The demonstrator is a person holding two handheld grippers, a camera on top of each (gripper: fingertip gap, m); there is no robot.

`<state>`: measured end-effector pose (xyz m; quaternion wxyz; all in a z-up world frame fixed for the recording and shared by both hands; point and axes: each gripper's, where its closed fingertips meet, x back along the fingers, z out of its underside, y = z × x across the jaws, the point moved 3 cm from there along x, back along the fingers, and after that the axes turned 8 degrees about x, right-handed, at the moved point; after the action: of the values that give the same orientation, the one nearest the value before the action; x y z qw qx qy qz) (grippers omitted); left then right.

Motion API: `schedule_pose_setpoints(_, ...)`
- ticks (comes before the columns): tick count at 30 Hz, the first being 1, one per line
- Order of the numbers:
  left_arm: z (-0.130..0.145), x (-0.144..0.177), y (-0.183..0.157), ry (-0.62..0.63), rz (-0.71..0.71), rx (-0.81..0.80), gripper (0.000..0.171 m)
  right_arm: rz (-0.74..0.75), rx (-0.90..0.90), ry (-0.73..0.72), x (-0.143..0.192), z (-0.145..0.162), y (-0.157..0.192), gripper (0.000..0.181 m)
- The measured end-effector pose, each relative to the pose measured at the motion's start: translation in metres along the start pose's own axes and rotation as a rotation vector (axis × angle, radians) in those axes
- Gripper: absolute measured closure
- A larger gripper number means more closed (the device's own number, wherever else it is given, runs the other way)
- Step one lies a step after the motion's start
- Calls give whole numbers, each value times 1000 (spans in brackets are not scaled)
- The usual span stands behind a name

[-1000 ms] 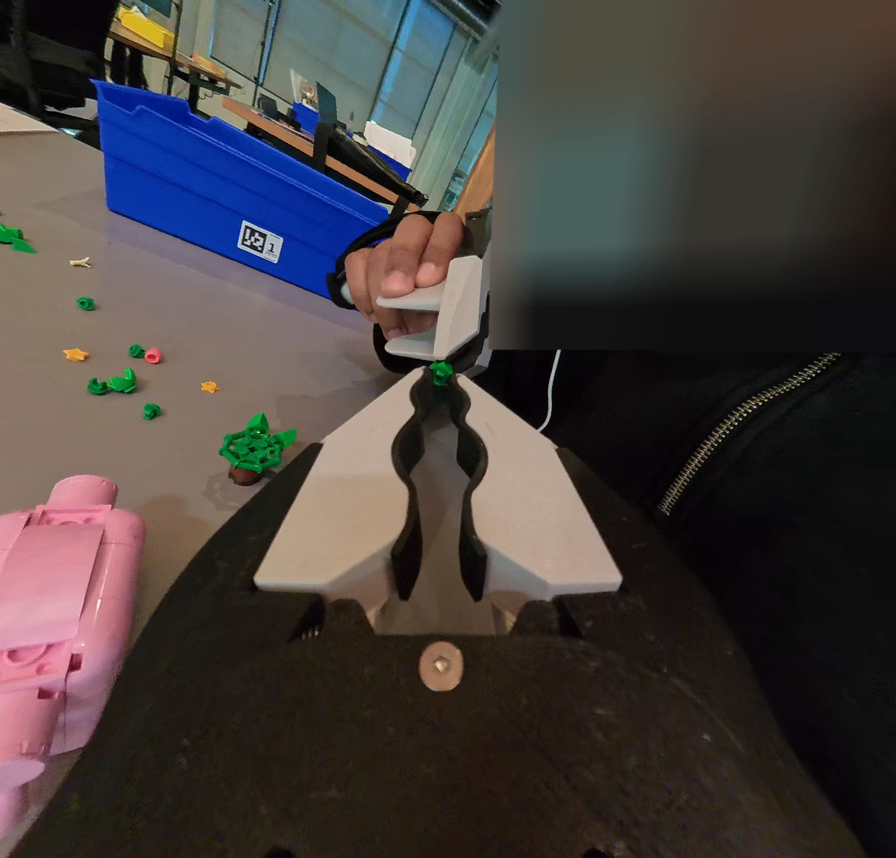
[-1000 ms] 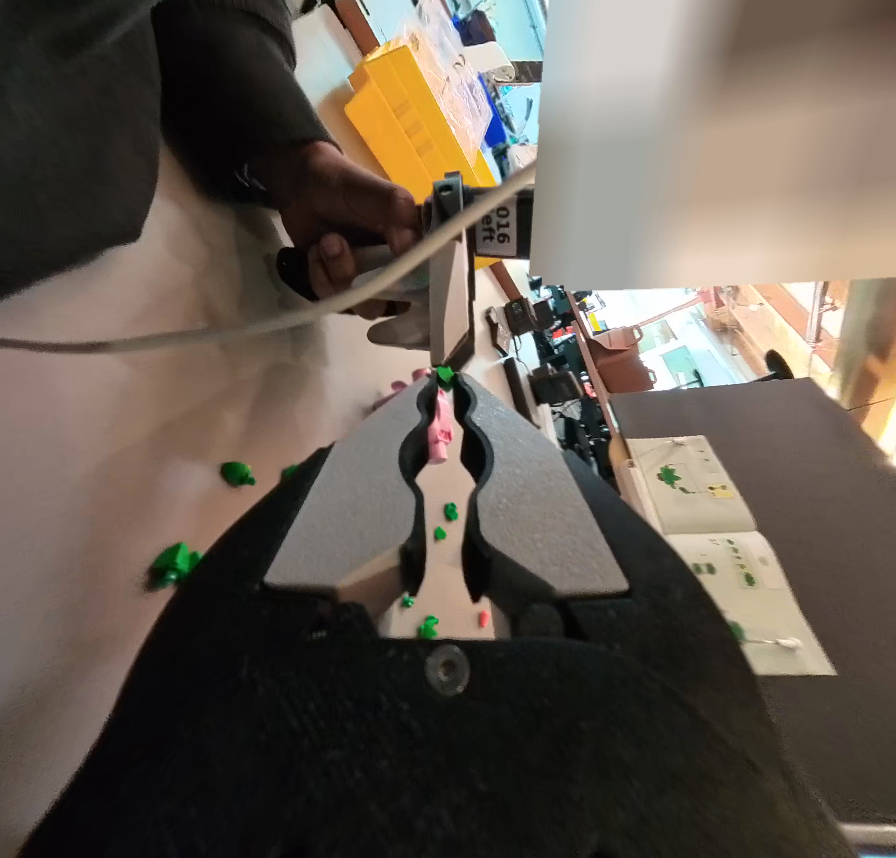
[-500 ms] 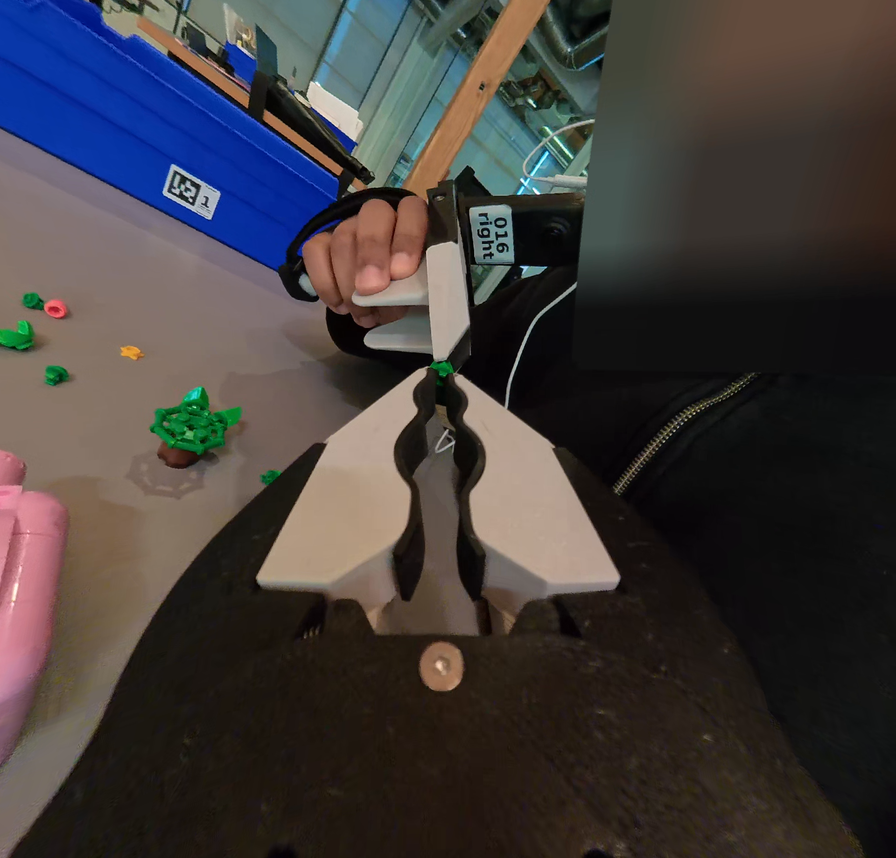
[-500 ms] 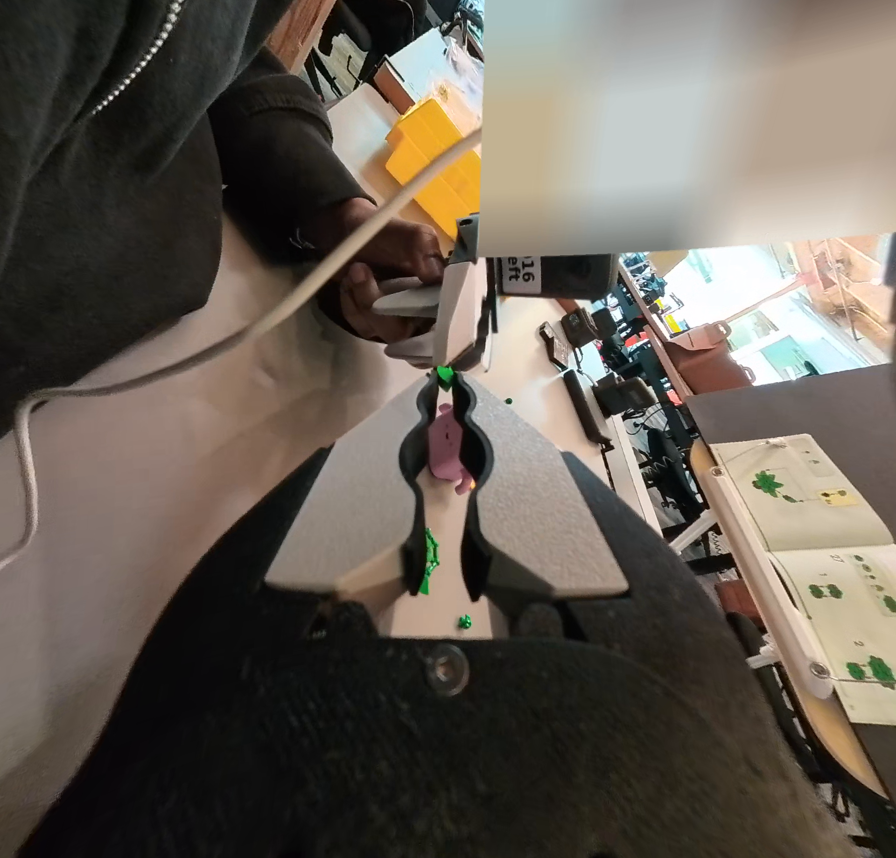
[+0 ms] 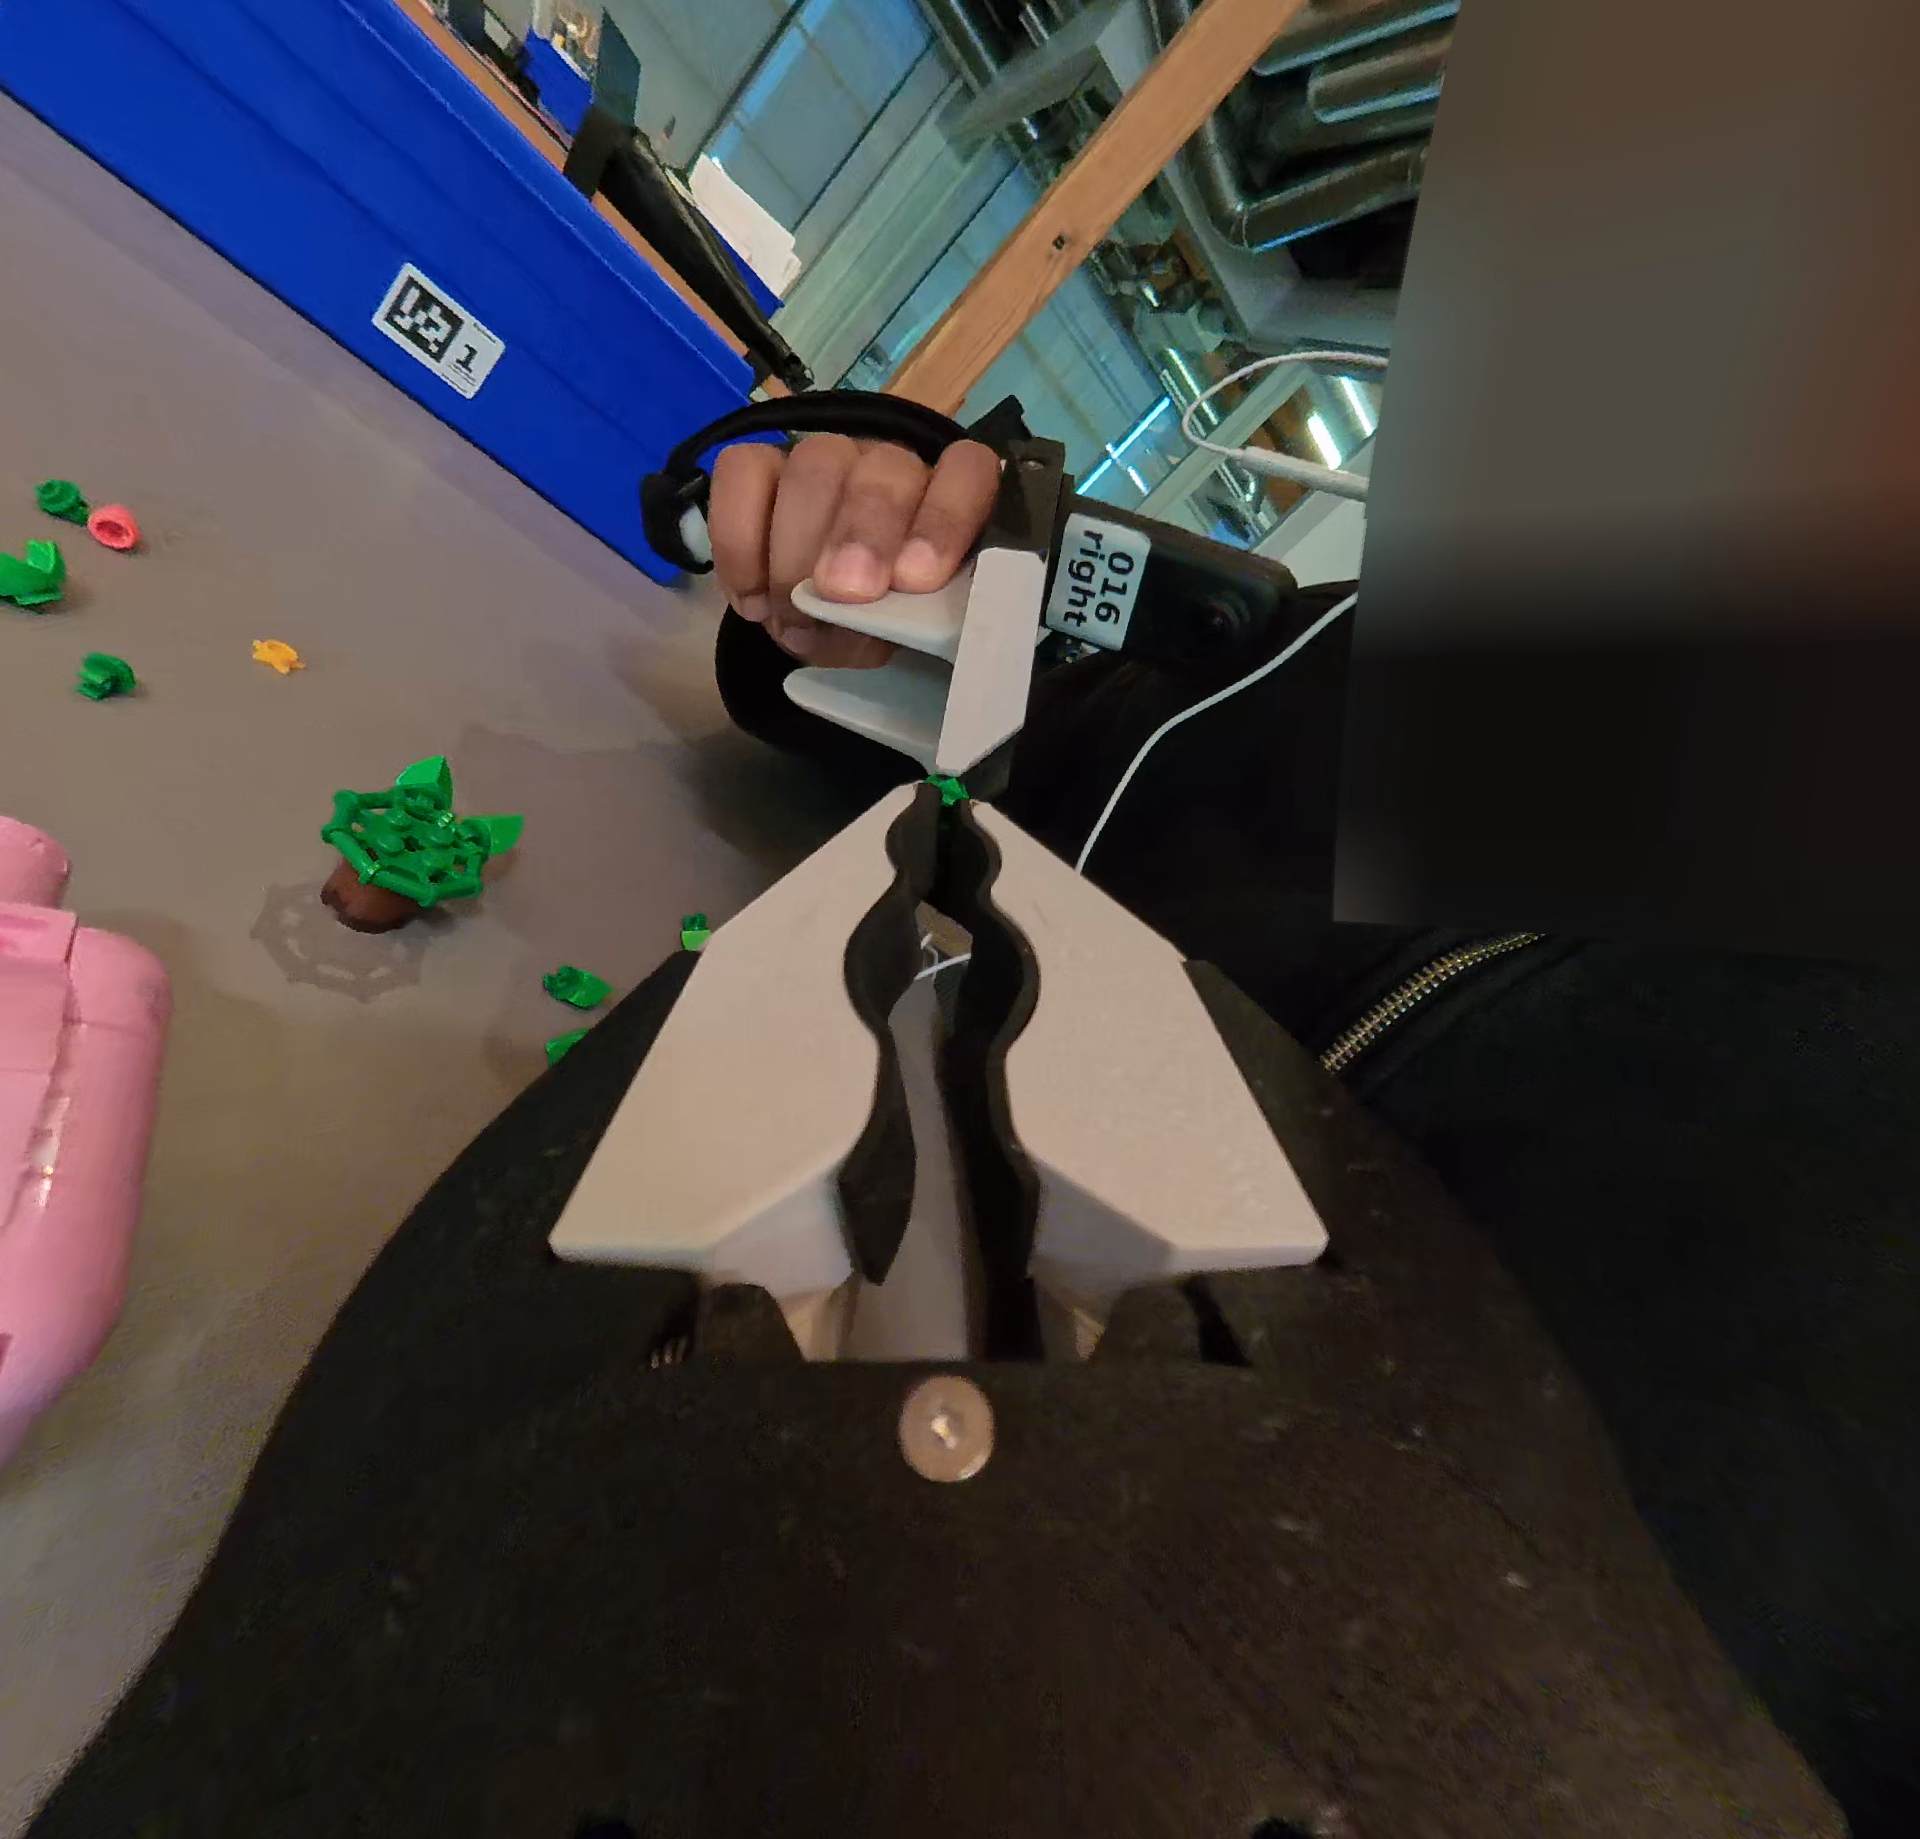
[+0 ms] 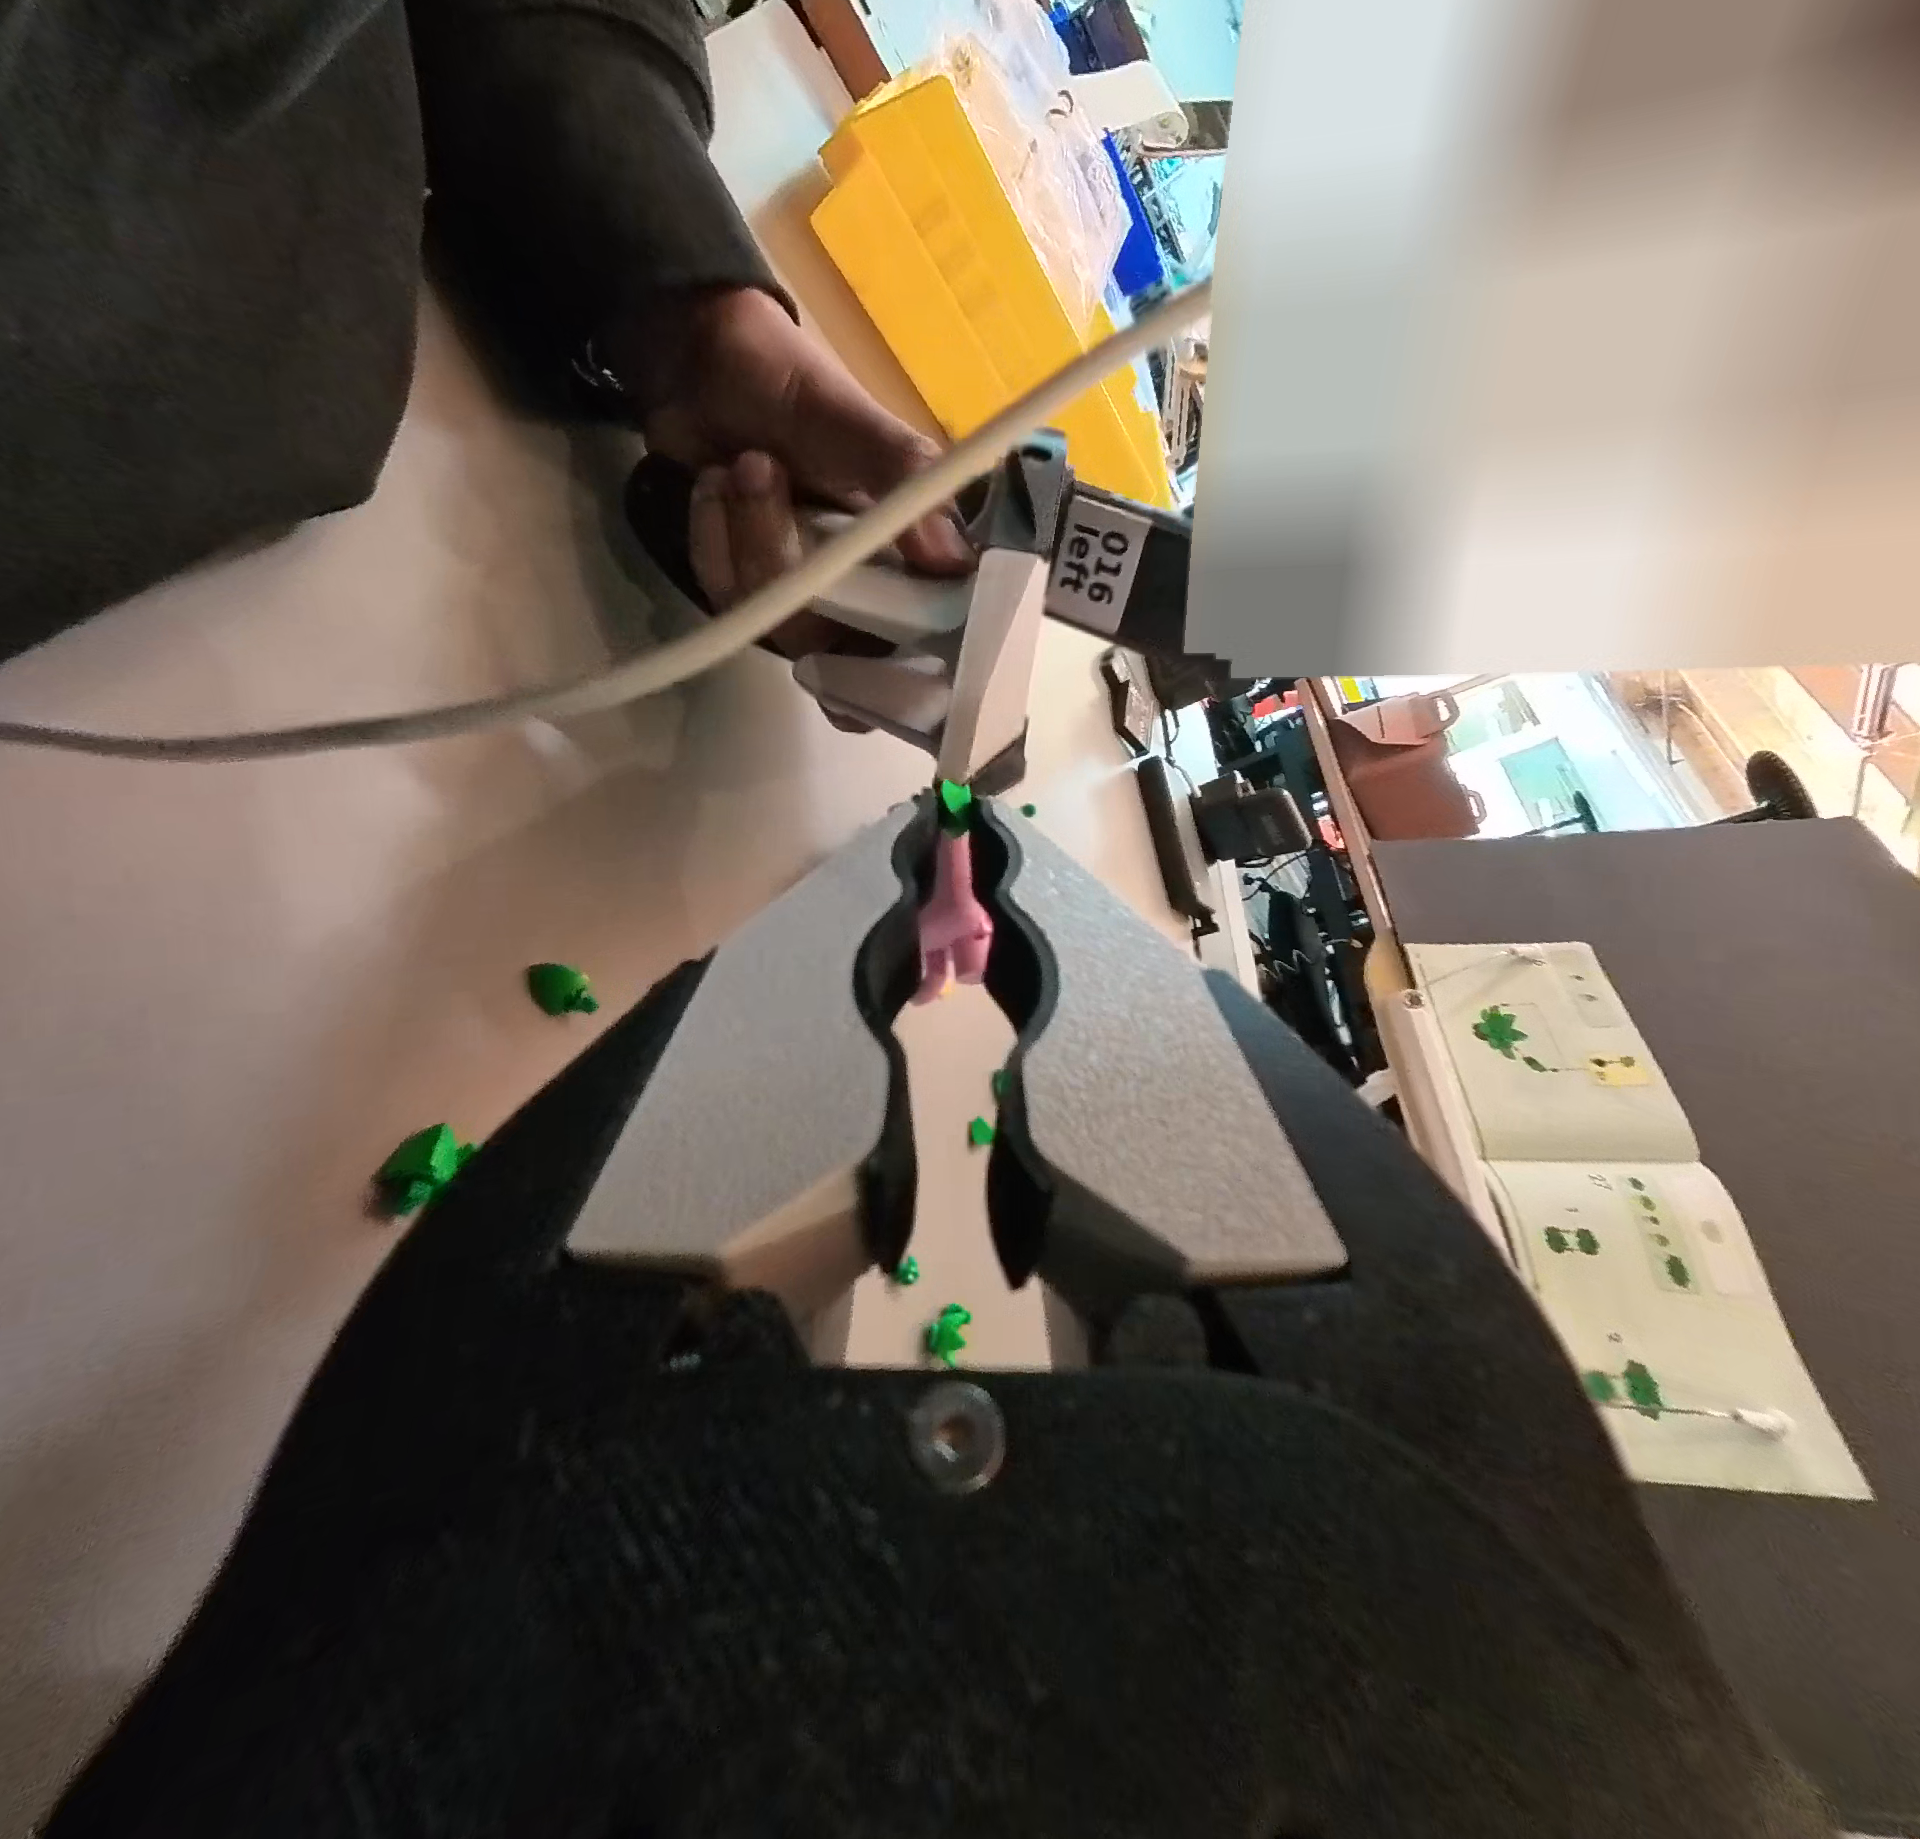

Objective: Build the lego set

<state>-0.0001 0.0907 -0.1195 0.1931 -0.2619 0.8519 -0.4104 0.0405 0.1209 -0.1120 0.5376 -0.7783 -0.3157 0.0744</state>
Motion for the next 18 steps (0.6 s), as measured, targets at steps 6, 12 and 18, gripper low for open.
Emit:
schedule_pose_setpoints(6, -1, 2, 5, -11, -18, 48, 171, 6, 88, 67, -3, 4, 2, 177)
schedule_pose_setpoints(12, -2, 3, 9, -30, -33, 80, 171, 24, 175, 134, -5, 7, 2, 177)
schedule_pose_setpoints(18, -3, 2, 5, -38, -7, 67, 171, 35, 91, 93, -4, 4, -3, 178)
